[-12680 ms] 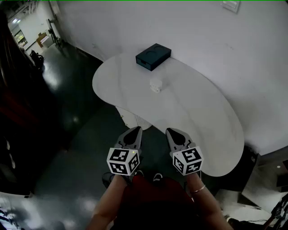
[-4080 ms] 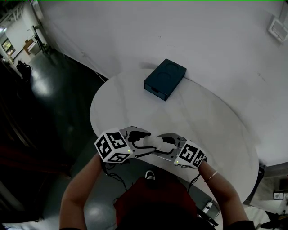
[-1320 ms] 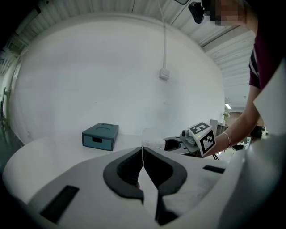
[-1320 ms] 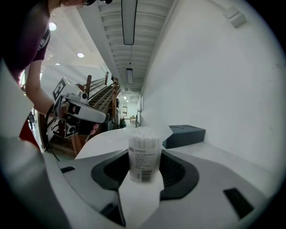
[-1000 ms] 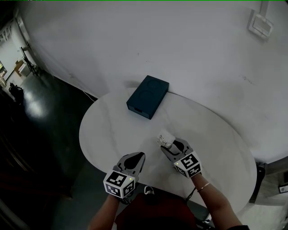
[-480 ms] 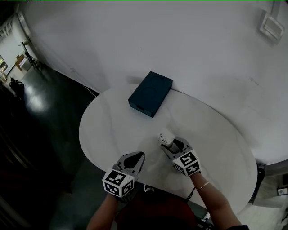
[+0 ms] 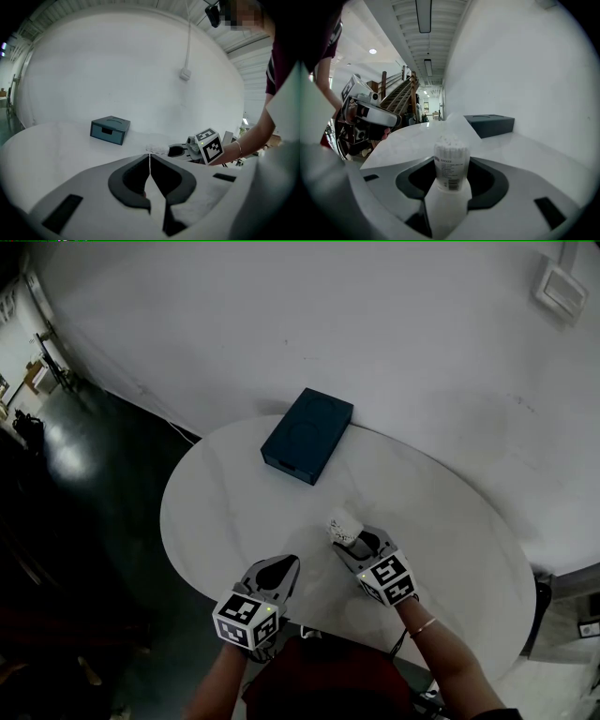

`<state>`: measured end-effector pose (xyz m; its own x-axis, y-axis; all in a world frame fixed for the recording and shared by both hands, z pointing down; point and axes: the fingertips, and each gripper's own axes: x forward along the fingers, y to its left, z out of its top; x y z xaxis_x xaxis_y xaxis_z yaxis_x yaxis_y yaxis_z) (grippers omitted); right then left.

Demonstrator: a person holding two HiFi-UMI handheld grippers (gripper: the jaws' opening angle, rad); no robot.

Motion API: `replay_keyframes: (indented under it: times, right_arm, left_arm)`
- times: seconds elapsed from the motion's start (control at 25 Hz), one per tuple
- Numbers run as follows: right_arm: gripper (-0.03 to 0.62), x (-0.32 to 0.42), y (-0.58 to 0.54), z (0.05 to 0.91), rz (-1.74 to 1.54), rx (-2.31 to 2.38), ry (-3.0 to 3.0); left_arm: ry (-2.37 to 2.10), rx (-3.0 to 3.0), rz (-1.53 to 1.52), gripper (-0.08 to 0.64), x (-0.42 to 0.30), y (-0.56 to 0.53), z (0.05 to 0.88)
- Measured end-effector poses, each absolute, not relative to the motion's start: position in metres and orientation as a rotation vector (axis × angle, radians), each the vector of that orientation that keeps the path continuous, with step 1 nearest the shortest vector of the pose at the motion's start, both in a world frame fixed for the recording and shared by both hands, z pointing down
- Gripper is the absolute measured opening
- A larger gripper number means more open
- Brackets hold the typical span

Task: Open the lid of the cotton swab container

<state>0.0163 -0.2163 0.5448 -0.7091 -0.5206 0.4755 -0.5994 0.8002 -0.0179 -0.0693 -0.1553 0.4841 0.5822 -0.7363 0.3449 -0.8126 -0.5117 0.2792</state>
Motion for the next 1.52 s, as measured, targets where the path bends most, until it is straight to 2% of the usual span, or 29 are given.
replay_keyframes:
  times: [1.04, 1.52]
  right_arm:
    - [0.209, 0.017, -0.213, 0.548, 0.285, 0.806, -2.513]
    - [0.209, 0.05, -0.182, 0.546, 0.374, 0.861, -2.477]
  left_arm:
    - [-1.281, 2.418, 0.224, 0.031, -0.079, -0.143, 0.469]
    - [-1.266, 2.442, 0.216, 0.031, -0.07, -0.132, 0.466]
